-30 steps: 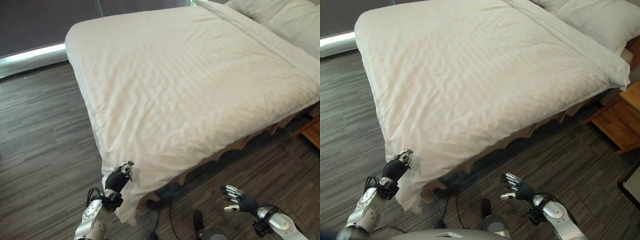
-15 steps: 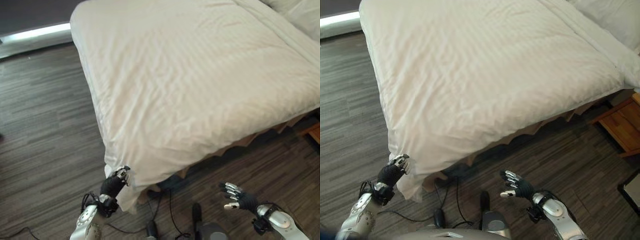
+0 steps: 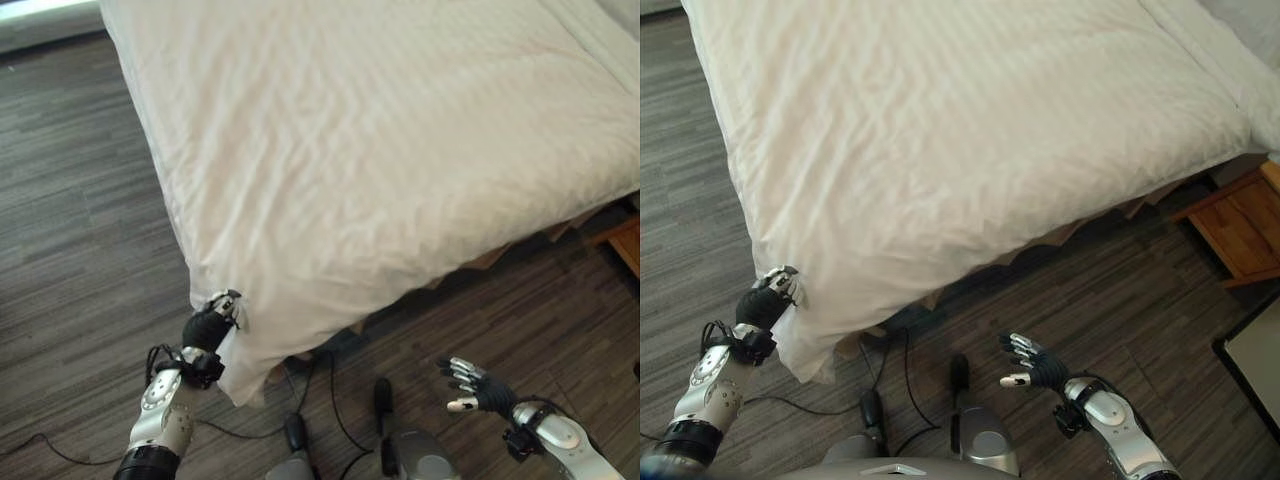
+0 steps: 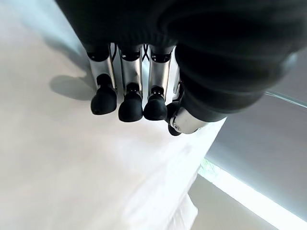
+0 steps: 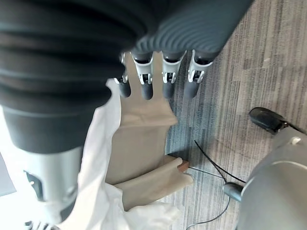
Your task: Making the bed.
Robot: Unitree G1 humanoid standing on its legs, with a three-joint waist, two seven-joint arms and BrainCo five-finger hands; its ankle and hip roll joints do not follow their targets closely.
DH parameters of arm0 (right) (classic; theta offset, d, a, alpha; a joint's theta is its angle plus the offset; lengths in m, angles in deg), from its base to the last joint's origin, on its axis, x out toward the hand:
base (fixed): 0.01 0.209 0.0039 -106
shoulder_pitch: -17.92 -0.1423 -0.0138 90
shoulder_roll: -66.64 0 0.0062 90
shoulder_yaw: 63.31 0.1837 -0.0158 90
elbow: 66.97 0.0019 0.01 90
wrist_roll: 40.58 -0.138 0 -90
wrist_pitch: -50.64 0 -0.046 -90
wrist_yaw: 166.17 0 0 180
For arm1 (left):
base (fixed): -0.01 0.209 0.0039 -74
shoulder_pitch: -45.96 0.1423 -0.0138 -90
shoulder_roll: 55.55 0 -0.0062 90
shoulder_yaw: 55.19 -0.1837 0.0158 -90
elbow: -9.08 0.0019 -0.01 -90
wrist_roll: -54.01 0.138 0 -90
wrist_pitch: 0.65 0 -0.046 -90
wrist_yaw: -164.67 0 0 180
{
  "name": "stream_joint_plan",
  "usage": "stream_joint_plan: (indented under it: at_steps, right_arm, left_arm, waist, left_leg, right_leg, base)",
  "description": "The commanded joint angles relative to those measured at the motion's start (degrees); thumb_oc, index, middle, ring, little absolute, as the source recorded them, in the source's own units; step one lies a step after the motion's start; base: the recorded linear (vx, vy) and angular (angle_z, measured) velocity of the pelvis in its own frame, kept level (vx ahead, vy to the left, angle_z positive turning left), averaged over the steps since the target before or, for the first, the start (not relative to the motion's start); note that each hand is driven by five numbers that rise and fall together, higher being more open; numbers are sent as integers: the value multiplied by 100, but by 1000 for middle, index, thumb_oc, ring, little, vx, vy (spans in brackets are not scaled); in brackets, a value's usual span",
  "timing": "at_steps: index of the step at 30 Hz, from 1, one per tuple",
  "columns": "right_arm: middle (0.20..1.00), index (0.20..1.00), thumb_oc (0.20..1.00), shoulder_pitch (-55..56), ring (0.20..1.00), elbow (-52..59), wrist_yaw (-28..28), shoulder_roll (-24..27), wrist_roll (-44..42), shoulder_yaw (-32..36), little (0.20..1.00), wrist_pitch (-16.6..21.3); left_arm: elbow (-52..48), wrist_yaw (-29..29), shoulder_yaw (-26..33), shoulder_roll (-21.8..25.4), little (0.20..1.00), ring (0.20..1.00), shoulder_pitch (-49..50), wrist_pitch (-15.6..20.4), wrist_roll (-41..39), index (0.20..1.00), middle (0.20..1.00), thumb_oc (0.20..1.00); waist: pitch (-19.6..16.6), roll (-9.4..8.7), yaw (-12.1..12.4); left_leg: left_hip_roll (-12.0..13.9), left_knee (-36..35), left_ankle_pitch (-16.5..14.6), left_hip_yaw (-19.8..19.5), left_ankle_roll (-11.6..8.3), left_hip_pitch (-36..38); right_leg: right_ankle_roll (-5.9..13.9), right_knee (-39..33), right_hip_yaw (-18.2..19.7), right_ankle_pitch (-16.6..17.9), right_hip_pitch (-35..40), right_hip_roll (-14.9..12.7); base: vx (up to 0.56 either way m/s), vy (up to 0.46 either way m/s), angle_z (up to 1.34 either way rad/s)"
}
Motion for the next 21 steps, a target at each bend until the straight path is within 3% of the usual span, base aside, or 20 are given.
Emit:
stream_joint_plan:
  at_steps: [1,7,13,14,21]
  right_arm:
    - [1000,1000,1000,-341,1000,52,89,131,-385,-168,1000,260]
    - [1000,1000,1000,-456,1000,62,180,118,-477,-198,1000,296]
    - [1000,1000,1000,-724,1000,58,340,89,-576,-329,1000,356]
    - [1000,1000,1000,-860,1000,71,433,68,-621,-363,1000,406]
    - [1000,1000,1000,-1118,1000,-148,795,-225,-728,-411,1000,538]
  left_arm:
    - [514,-131,367,312,200,200,-481,335,-324,200,200,200]
    - [932,-172,506,213,200,200,-617,357,-499,200,200,200]
    - [1362,-289,608,319,200,200,-926,378,-638,200,200,200]
    - [1511,-386,679,408,200,200,-1065,410,-718,200,200,200]
    - [2487,-822,1478,398,200,200,-1280,542,-1310,200,200,200]
  waist:
    - [274,-337,-96]
    - [535,-451,-99]
    - [815,-674,-81]
    - [934,-788,-68]
    - [1214,-1114,10]
  left_leg:
    - [-98,36,569,-153,-134,-328]
    - [-62,36,627,-157,-147,-522]
    - [12,36,686,-215,-170,-790]
    - [65,42,746,-256,-194,-976]
    - [184,46,812,-333,-289,-1320]
  right_leg:
    - [9,560,-20,-344,-159,124]
    - [0,670,-50,-350,-366,141]
    - [4,768,-92,-324,-646,209]
    - [3,800,-138,-292,-820,232]
    - [8,817,-324,-265,-1107,300]
  base:
    - [-36,-3,-4]
    - [-48,-17,-1]
    - [-64,-45,1]
    - [-71,-75,6]
    - [-34,-71,8]
